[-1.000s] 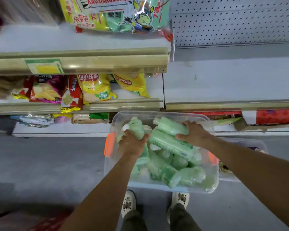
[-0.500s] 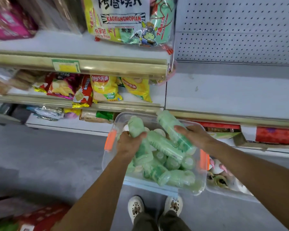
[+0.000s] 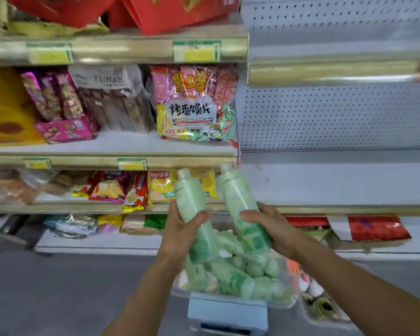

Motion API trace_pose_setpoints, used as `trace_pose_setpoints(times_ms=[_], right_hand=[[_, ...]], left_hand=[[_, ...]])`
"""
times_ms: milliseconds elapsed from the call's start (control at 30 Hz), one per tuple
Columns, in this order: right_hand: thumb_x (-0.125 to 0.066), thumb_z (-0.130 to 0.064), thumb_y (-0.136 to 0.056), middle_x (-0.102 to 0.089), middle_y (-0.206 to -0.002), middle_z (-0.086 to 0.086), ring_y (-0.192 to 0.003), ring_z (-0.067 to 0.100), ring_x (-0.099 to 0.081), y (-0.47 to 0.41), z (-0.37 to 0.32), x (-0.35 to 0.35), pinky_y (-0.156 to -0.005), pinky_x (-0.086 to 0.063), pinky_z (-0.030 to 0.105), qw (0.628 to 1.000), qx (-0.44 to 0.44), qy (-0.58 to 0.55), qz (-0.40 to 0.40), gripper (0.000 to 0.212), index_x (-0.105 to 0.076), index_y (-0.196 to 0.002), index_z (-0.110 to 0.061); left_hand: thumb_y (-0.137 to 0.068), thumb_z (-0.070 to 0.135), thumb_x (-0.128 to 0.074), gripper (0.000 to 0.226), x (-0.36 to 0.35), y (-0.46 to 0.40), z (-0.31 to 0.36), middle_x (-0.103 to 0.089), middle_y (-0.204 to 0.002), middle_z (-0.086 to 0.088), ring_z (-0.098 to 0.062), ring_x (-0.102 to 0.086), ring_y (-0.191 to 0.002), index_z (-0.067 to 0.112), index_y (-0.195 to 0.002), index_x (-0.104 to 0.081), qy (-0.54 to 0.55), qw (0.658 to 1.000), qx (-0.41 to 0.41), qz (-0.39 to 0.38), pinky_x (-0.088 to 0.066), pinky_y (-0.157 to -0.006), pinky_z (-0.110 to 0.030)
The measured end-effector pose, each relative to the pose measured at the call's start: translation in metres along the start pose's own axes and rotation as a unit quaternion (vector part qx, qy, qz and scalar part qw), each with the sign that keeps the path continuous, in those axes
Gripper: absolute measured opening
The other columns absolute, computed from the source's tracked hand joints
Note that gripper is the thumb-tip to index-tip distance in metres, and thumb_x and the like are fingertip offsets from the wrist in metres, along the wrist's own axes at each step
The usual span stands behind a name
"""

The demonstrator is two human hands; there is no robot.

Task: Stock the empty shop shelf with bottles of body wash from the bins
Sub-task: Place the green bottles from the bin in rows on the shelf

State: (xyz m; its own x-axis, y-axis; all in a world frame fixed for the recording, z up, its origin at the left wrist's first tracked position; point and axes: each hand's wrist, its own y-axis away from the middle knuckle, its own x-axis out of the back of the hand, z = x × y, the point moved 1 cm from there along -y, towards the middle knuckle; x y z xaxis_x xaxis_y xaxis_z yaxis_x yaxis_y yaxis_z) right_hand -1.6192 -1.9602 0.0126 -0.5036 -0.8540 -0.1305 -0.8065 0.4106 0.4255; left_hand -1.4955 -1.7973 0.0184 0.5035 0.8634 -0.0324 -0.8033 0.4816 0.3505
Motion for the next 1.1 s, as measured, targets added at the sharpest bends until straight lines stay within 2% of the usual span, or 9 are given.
trace_pose_setpoints(times_ms=[100,200,267,433,600,667,767,933,1100], right_hand=[[-0.075,-0.032,-0.058,-0.067,-0.098,0.026,-0.081,0.033,-0.065,0.008,-0.024,-0.016,-0.074,-0.052,0.044,0.998,0.037,-0.04,0.017,0.06,-0.062,-0.108,-0.001],[-0.066,-0.03,-0.067,-0.068,-0.09,0.023,-0.072,0.029,-0.063,0.015,-0.051,-0.032,-0.065,-0.053,0.037,0.995,0.073,-0.059,0.028,0.051,-0.063,-0.104,0.004],[-0.071,-0.033,-0.067,-0.068,-0.086,0.02,-0.072,0.029,-0.062,0.021,-0.071,-0.041,-0.062,-0.053,0.036,0.992,0.108,-0.054,0.031,0.047,-0.064,-0.099,0.001],[-0.084,-0.032,-0.057,-0.071,-0.089,0.018,-0.076,0.029,-0.067,0.031,-0.131,-0.043,-0.068,-0.056,0.042,0.981,0.179,-0.021,0.071,0.062,-0.062,-0.11,-0.006],[-0.069,-0.018,-0.084,-0.073,-0.081,0.004,-0.069,0.02,-0.07,0.028,-0.2,-0.027,-0.061,-0.057,0.038,0.957,0.259,-0.023,0.126,0.017,-0.065,-0.1,-0.017],[-0.07,-0.022,-0.083,-0.074,-0.09,0.004,-0.079,0.021,-0.072,0.021,-0.229,-0.017,-0.07,-0.058,0.039,0.947,0.29,-0.014,0.14,0.023,-0.066,-0.105,-0.017],[-0.074,-0.023,-0.079,-0.073,-0.103,0.004,-0.093,0.02,-0.071,0.003,-0.273,0.003,-0.081,-0.056,0.035,0.929,0.338,0.017,0.152,0.034,-0.065,-0.111,-0.015],[-0.078,-0.014,-0.077,-0.072,-0.104,0.002,-0.093,0.015,-0.07,-0.045,-0.331,0.041,-0.08,-0.055,0.027,0.911,0.36,0.061,0.191,0.039,-0.065,-0.114,-0.01],[-0.078,-0.006,-0.075,-0.068,-0.1,0.004,-0.085,0.013,-0.066,-0.098,-0.348,0.067,-0.074,-0.053,0.025,0.916,0.338,0.098,0.194,0.039,-0.061,-0.11,-0.01]], left_hand=[[-0.079,0.015,-0.077,0.047,0.013,0.004,0.03,-0.069,-0.099,-0.004,-0.02,-0.069,-0.085,0.028,-0.117,-0.052,-0.001,0.998,-0.061,-0.006,-0.055,-0.065,-0.036],[-0.08,0.017,-0.077,0.05,0.019,0.005,0.058,-0.067,-0.102,-0.005,-0.022,-0.068,-0.087,0.029,-0.119,-0.049,-0.016,0.995,-0.091,-0.035,-0.056,-0.066,-0.037],[-0.081,0.018,-0.076,0.048,0.018,0.005,0.077,-0.065,-0.103,-0.006,-0.021,-0.067,-0.087,0.025,-0.118,-0.046,-0.031,0.992,-0.115,-0.052,-0.055,-0.065,-0.036],[-0.081,0.018,-0.076,0.048,0.002,0.003,0.132,-0.065,-0.101,-0.006,-0.018,-0.069,-0.082,0.021,-0.118,-0.045,-0.046,0.979,-0.181,-0.077,-0.054,-0.059,-0.031],[-0.082,0.012,-0.075,0.046,-0.027,-0.001,0.178,-0.067,-0.099,-0.006,-0.004,-0.068,-0.066,0.019,-0.118,-0.047,-0.012,0.968,-0.226,-0.105,-0.05,-0.049,-0.018],[-0.082,0.01,-0.074,0.045,-0.039,-0.006,0.194,-0.067,-0.096,-0.005,-0.003,-0.068,-0.063,0.017,-0.117,-0.048,-0.01,0.964,-0.242,-0.106,-0.051,-0.05,-0.019],[-0.078,0.019,-0.078,0.051,-0.058,-0.017,0.215,-0.068,-0.102,-0.006,-0.014,-0.069,-0.083,0.019,-0.119,-0.048,-0.024,0.959,-0.268,-0.093,-0.057,-0.067,-0.033],[-0.077,0.022,-0.08,0.049,-0.089,-0.036,0.242,-0.067,-0.099,-0.003,-0.021,-0.068,-0.087,0.023,-0.113,-0.047,-0.015,0.956,-0.287,-0.063,-0.059,-0.075,-0.045],[-0.079,0.021,-0.076,0.046,-0.112,-0.054,0.261,-0.065,-0.095,-0.001,-0.013,-0.066,-0.078,0.022,-0.113,-0.045,-0.003,0.957,-0.287,-0.048,-0.05,-0.06,-0.029]])
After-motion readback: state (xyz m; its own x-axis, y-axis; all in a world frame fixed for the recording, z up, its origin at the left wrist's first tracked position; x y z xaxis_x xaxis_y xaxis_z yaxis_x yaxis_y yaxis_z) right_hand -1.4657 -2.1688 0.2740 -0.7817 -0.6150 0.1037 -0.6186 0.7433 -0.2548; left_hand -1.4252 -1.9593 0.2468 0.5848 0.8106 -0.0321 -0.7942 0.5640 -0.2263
